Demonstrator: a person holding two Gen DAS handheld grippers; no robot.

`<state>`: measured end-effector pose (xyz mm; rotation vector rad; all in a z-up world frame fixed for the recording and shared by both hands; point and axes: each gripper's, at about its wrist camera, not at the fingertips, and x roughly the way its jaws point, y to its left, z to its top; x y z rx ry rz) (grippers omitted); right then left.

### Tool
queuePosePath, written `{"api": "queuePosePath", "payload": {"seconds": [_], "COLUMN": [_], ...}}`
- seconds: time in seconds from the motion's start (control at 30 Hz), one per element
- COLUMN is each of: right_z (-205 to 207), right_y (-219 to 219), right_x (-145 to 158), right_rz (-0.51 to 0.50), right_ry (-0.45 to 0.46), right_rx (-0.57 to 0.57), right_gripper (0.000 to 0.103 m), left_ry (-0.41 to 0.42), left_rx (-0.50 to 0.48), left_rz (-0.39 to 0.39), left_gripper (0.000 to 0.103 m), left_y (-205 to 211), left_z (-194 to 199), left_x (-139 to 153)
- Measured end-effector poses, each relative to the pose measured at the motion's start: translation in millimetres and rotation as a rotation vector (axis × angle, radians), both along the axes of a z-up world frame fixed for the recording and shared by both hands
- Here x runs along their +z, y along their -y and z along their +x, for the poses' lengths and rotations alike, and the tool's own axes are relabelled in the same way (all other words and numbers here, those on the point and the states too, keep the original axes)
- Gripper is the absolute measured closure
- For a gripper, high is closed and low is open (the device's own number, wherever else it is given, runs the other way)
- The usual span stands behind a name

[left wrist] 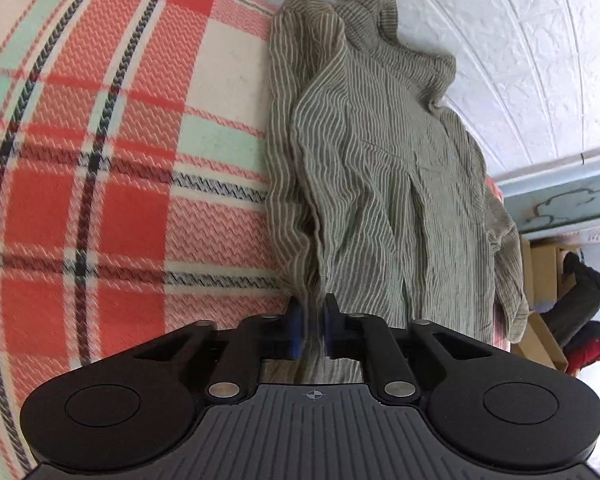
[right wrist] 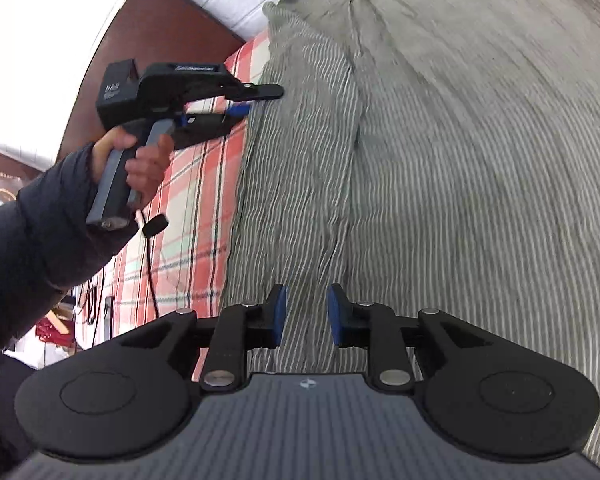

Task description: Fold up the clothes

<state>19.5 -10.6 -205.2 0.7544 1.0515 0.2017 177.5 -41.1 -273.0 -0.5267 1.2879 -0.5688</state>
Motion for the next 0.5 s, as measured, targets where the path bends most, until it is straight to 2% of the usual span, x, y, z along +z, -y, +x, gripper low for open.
{"api": "queuePosePath", "payload": {"seconds": [0.17, 0.3, 0.4, 0.47, 0.5], "right_z": [-10, -16, -25, -27, -28], "right_y": [-11, -23, -32, -38, -39], "right_x": [0, -11, -17, -20, -20], "right_rz": [0.016, 0.027, 0.025, -0.01, -0.016], "right_ry": [-0.018, -0.074, -0.103, -0.125, -0.13], "right_rx": [0.051, 0.09, 0.125, 0.135, 0.133], "right_gripper": [0.076, 0.069, 0.069, 0.07, 0.072], "left_ry": [0.056, 0.062, 0.074, 0.081, 0.084], "left_rx": [0.021, 0.033, 0.028, 0.023, 0.022], "left_rz": [0.004, 0.009, 0.011, 0.016, 0.016], "left_gripper": [0.102, 0.103, 0.103, 0.103, 0.103], "left_y": [-10, -16, -14, -10, -10], "left_z": [-9, -8, -9, -7, -7], "left_x": [12, 10, 11, 10, 11]}}
